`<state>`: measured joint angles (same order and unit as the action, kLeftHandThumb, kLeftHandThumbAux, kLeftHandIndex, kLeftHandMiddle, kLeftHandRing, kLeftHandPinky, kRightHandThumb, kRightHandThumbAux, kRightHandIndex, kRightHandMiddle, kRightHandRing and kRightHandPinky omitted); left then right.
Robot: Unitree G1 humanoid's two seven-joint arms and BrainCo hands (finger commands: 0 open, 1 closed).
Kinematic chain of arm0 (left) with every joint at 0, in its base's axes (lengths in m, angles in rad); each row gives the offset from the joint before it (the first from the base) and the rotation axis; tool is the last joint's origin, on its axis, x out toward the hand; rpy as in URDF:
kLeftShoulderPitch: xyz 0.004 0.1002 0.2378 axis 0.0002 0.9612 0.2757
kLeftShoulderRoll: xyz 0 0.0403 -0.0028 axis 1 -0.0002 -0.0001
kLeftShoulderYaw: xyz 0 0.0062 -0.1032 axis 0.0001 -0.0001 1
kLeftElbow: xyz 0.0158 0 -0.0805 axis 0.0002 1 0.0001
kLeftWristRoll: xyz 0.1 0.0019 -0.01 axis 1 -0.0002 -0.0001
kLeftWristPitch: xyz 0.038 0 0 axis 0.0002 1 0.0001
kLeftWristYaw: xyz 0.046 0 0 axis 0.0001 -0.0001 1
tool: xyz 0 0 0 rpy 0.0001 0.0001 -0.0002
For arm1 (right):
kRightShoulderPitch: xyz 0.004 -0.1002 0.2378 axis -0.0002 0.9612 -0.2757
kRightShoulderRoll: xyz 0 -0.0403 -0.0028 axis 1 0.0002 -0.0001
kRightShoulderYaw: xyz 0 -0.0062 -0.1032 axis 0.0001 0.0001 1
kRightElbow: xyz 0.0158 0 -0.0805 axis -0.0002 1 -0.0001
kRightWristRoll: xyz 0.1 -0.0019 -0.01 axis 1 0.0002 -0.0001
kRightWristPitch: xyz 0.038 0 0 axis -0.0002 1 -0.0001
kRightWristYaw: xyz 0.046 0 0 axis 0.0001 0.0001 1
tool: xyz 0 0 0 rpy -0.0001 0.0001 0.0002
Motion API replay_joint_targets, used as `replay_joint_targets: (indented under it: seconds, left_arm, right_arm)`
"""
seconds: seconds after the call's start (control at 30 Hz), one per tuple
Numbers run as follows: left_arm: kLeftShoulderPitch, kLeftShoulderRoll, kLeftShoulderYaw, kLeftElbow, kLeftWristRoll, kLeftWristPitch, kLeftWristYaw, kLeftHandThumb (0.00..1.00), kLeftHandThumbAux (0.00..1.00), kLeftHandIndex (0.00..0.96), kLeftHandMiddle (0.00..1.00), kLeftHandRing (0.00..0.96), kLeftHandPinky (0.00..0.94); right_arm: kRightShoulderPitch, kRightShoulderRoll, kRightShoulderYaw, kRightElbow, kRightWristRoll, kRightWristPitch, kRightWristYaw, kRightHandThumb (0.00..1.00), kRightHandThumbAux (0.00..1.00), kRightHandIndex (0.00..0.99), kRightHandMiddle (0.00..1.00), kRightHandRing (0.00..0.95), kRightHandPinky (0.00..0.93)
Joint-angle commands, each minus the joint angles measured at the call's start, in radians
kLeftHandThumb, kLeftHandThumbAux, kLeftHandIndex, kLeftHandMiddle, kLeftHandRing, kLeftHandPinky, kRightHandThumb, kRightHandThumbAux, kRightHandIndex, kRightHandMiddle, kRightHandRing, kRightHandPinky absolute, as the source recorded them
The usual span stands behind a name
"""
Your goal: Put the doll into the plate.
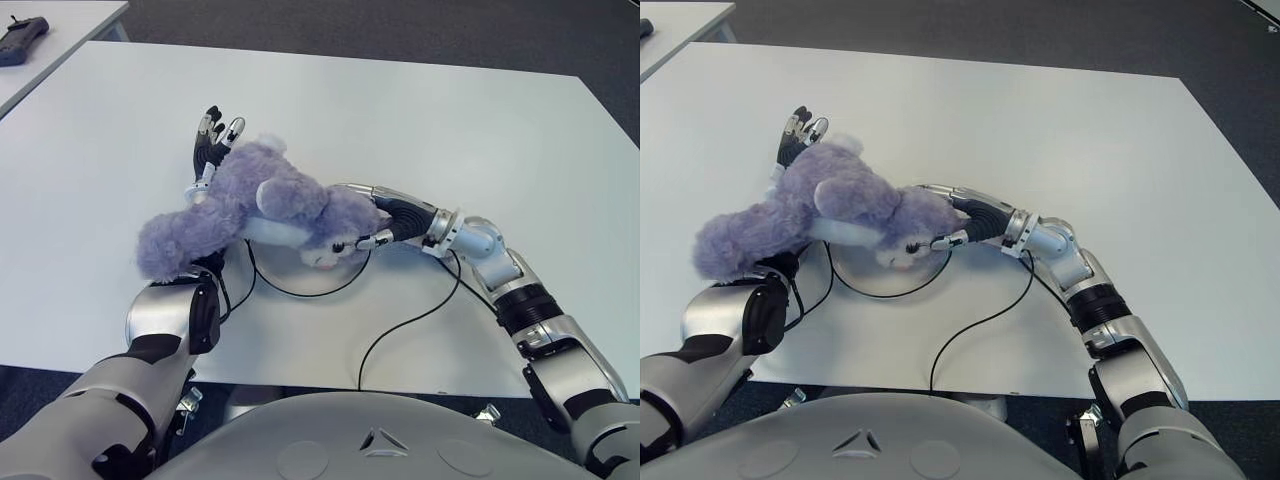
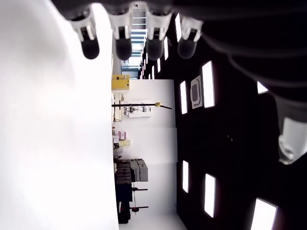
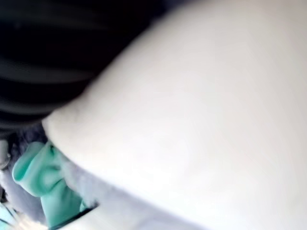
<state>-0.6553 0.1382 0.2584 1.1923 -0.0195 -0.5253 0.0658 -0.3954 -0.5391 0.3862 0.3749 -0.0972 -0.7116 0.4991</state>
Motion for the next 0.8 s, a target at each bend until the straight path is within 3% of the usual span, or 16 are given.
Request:
replay_joint_targets:
  seconds: [0.03,0.27,0.6,0.8]
  left_arm:
    - [0.194,-0.071,0.003,0.153,0.0,0.146,-0.009,0.0,0.487,0.0,0.056,0.003,0.0]
    - [0.194,-0.074,0.005,0.151,-0.003,0.144,-0.007,0.0,0.479,0.0,0.062,0.01,0.0]
    - [0.192,-0.079,0.003,0.149,-0.001,0.143,-0.001,0.0,0.461,0.0,0.066,0.015,0.0]
    - [0.193,-0.077,0.003,0.15,-0.001,0.143,-0.006,0.0,0.466,0.0,0.069,0.017,0.0]
  right_arm:
    - [-0.001,0.092,-0.072,0.073,0.105,-0.032,-0.007,0.095,0.283,0.0,0.0,0.0,0.0]
    - [-0.038,0.159,-0.131,0.135,0.194,-0.068,0.03,0.083,0.307,0.0,0.0,0.0,0.0]
    - [-0.084,0.229,-0.187,0.24,0.215,-0.126,0.044,0.087,0.321,0.0,0.0,0.0,0.0]
    - [-0.08,0.239,-0.204,0.247,0.197,-0.13,0.046,0.09,0.323,0.0,0.0,0.0,0.0]
